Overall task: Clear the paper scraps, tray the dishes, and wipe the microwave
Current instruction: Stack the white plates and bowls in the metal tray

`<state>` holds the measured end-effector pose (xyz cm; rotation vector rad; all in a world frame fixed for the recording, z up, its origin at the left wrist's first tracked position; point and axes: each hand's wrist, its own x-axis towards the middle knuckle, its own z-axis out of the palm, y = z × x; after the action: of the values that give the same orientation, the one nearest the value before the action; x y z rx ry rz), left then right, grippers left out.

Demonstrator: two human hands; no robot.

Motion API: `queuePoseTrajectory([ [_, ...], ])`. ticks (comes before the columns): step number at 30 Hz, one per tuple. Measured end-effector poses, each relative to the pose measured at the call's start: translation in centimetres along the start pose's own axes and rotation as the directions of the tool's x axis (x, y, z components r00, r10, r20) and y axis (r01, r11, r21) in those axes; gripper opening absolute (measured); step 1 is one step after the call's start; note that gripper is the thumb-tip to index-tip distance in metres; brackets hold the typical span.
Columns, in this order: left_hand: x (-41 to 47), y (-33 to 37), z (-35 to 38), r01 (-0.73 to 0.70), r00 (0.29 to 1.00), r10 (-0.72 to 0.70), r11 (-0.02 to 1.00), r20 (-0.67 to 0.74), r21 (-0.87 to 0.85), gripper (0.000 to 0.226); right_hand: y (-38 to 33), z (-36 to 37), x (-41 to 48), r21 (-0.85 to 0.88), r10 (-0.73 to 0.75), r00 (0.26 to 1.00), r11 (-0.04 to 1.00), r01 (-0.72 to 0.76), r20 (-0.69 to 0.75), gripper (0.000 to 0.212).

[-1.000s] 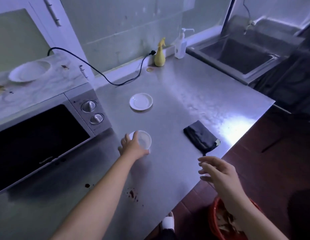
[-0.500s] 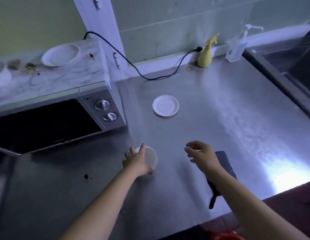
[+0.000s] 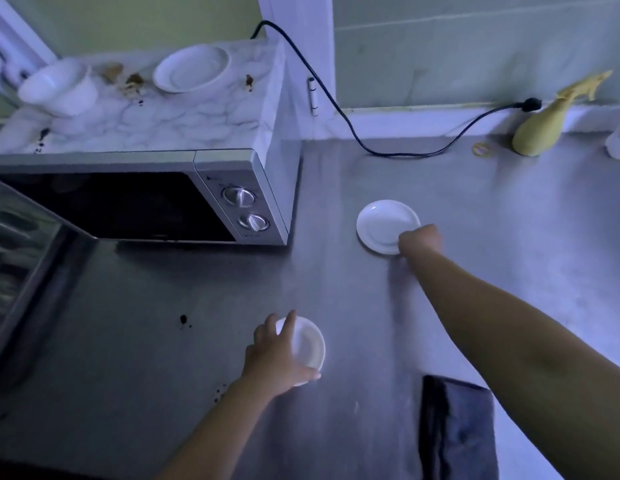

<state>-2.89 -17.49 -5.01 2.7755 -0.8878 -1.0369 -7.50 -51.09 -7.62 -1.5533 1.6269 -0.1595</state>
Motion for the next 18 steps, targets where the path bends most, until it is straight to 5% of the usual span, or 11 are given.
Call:
queuePoseTrajectory([
  [4,0.7,-1.8,-1.2,0.126,0.969,-0.197,0.914,-0.15,-0.386,0.059,0.1,0.6,0.4,0.042,0.042,0.998,0.998,-0.041,-0.037,0.035],
  [7,0.4,-3.4,-2.3,0.214,0.938,-0.323,0.824,-0.125,-0.524,0.008,0.3,0.5,-0.7,0.286,0.137,0.99,0.95,-0.129,-0.008,0.031],
  [11,-0.4,-4.2,-2.2,0.263,0.919,-0.394,0.57,0.021,-0.778,0.005,1.1,0.1,-4.9,0.595,0.236,0.965,0.762,-0.256,0.112,0.02],
  [18,-4.2,-6.4,-2.3,0.159,0.977,-0.199,0.421,0.08,-0.893,0.012,5.0,0.7,-17.9,0.733,0.166,0.953,0.61,-0.3,0.252,0.024],
])
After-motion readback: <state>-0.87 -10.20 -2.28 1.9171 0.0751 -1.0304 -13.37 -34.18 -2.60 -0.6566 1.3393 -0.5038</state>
